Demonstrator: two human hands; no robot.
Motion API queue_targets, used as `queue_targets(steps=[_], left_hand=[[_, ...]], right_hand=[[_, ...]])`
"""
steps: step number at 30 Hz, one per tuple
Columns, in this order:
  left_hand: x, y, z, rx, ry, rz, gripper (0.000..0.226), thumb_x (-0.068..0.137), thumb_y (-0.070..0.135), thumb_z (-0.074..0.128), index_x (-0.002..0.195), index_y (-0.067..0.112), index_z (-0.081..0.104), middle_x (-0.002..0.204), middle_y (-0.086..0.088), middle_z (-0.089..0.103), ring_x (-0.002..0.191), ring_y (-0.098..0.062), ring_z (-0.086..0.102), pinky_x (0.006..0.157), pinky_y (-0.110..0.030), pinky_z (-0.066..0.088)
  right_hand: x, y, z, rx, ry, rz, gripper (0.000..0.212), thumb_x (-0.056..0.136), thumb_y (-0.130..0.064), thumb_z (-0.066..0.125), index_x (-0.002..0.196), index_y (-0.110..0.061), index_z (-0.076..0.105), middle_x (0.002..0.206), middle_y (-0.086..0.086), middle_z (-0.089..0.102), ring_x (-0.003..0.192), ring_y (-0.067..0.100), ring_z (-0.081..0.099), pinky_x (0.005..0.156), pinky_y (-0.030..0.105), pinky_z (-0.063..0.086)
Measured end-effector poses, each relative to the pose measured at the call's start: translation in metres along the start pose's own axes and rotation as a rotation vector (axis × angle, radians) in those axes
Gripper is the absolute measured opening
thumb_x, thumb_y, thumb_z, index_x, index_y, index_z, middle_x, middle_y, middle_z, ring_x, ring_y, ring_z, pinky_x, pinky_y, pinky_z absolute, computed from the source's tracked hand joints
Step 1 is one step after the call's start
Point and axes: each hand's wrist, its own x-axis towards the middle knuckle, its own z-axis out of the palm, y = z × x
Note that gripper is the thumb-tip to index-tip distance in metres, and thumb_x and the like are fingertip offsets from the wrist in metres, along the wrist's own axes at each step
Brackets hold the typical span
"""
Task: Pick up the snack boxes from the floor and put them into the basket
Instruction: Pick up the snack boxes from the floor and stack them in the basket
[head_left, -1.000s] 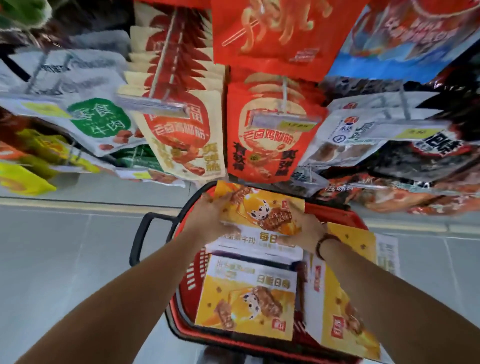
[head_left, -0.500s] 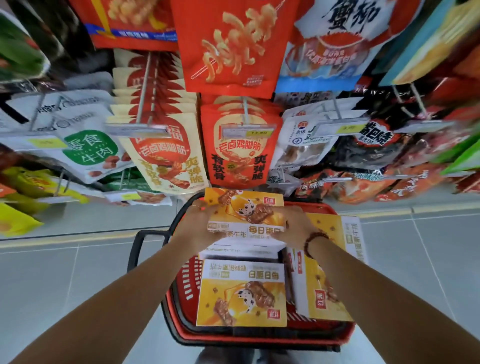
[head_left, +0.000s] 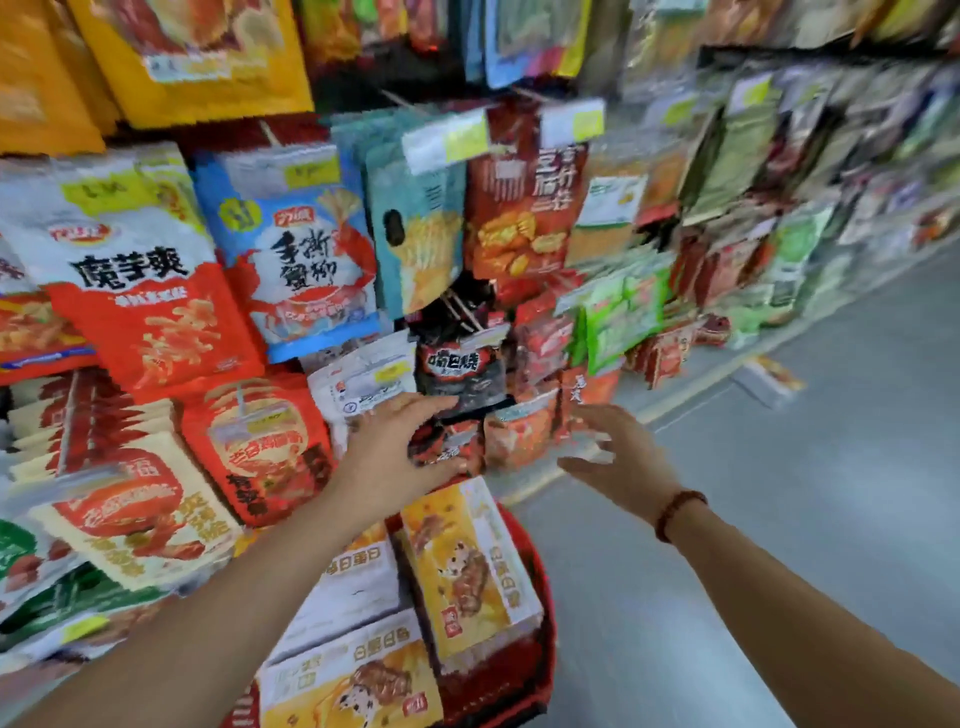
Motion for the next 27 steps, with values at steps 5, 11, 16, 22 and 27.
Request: queue_targets(steps=[5,11,16,22,27], left_hand=[[0.049,0.127,0.062,-0.099,0.019,0.232,0.068,0.067,0.054,0.07,0.127,0.026,0.056,0.111,0.009,0.05,0.109,-0.011,0.049,0.091,-0.017,0.035],[0.104,0.273,0.157,-0.194,-0.026,0.385,0.064,0.065,0.045,0.079,0.123,0.028,0.058,0.117,0.008,0.056,0.109,-0.007,0.052,0.094,-0.024,0.042],[0.144,0.343,0.228,-0.255,-0.11,0.464,0.06,0.066,0.039,0.083,0.12,0.036,0.056,0.115,0.014,0.054,0.104,0.001,0.051,0.091,-0.013,0.041],[0.227,0.39,0.299,-0.223,-0.174,0.52,0.061,0.068,0.037,0.081,0.123,0.033,0.056,0.117,0.01,0.055,0.108,-0.006,0.052,0.09,-0.021,0.042],[0.332,0.425,0.366,-0.235,-0.189,0.577,0.062,0.065,0.045,0.078,0.122,0.031,0.058,0.115,0.009,0.057,0.106,-0.008,0.055,0.091,-0.021,0.043]], right_hand=[[-0.057,0.085,-0.125,-0.056,0.212,0.058,0.055,0.076,-0.023,0.077,0.127,-0.022,0.055,0.121,-0.001,0.051,0.113,0.018,0.053,0.095,0.032,0.047],[-0.107,0.177,-0.247,-0.002,0.444,0.143,0.058,0.073,-0.022,0.08,0.125,-0.019,0.055,0.118,-0.005,0.05,0.108,0.016,0.054,0.087,0.024,0.045],[-0.123,0.239,-0.309,0.053,0.573,0.17,0.056,0.074,-0.024,0.079,0.124,-0.022,0.055,0.117,-0.006,0.05,0.104,0.008,0.051,0.086,0.02,0.042],[-0.098,0.322,-0.359,0.087,0.659,0.219,0.056,0.072,-0.023,0.08,0.122,-0.027,0.054,0.113,-0.008,0.049,0.105,0.009,0.053,0.086,0.023,0.045],[-0.025,0.398,-0.404,0.067,0.676,0.254,0.058,0.072,-0.021,0.08,0.124,-0.021,0.055,0.114,-0.007,0.048,0.107,0.012,0.053,0.086,0.023,0.045]])
